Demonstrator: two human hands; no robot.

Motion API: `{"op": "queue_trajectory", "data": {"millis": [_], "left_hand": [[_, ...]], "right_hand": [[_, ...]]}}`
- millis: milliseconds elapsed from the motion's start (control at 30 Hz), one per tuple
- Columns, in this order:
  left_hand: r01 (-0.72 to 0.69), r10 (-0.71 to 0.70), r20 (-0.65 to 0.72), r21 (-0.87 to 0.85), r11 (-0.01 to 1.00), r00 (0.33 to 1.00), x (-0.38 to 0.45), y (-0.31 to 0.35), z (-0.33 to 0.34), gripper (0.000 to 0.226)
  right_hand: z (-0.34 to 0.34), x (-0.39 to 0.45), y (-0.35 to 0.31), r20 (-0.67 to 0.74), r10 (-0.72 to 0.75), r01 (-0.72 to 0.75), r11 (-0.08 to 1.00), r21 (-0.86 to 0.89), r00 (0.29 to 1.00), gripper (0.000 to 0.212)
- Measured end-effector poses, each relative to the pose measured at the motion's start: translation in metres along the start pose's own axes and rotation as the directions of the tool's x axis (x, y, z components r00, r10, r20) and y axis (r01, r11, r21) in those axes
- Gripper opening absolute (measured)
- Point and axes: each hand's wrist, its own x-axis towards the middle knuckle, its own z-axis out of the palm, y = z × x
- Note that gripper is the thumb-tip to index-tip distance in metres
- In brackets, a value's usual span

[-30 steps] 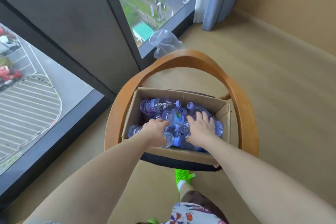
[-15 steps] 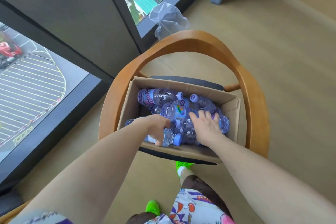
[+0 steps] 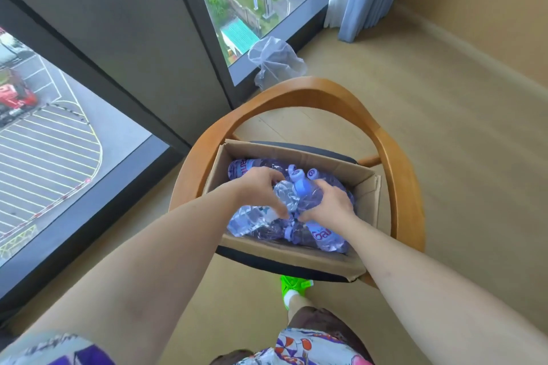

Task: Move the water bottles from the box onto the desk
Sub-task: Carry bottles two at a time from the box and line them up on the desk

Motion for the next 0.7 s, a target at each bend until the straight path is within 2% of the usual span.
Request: {"op": "queue_trajectory", "data": {"millis": [33,133,200,300,433,500,633,700], "left_hand": [[0.015,-0.016,-0.018,-0.077,0.997,1.000,-0.005,0.005,-0.006,0.094],[-0.002,-0.013,-0.035,-0.382,0.924,0.999,-0.018,0.011,-0.021,0.061],[-0.046,0.029,-0.038,-0.599,0.799,0.999,-0.032,0.012,-0.029,0.052],[-0.102,0.015,-0.114,-0.809,0.580,0.993,-0.051,0.013,-0.041,0.058],[-0.135,-0.020,-0.147,-0.946,0.294,0.989,-0.084,0.011,-0.063,0.044],[-0.153,-0.039,-0.163,-0.970,0.187,0.986,-0.106,0.004,-0.072,0.041],[-0.266,-0.131,-0.273,-0.962,0.068,0.953,-0.157,-0.023,-0.080,0.042],[-0.313,-0.169,-0.317,-0.949,0.050,0.933,-0.184,-0.039,-0.080,0.043]], "right_hand": [[-0.007,-0.002,-0.006,-0.016,0.007,-0.006,0.997,0.083,1.000,0.097],[-0.028,-0.007,-0.024,-0.074,-0.024,0.043,0.959,0.279,0.997,0.069],[-0.039,-0.011,-0.040,-0.065,-0.057,0.080,0.896,0.436,0.996,0.065],[-0.051,-0.019,-0.062,0.003,-0.144,0.111,0.775,0.622,0.990,0.076],[-0.059,-0.033,-0.094,0.064,-0.265,0.137,0.674,0.726,0.962,0.063],[-0.061,-0.043,-0.115,0.094,-0.309,0.137,0.647,0.750,0.946,0.055],[-0.052,-0.061,-0.165,0.126,-0.394,0.162,0.619,0.768,0.911,0.041],[-0.039,-0.071,-0.193,0.159,-0.420,0.154,0.620,0.770,0.894,0.029]]}}
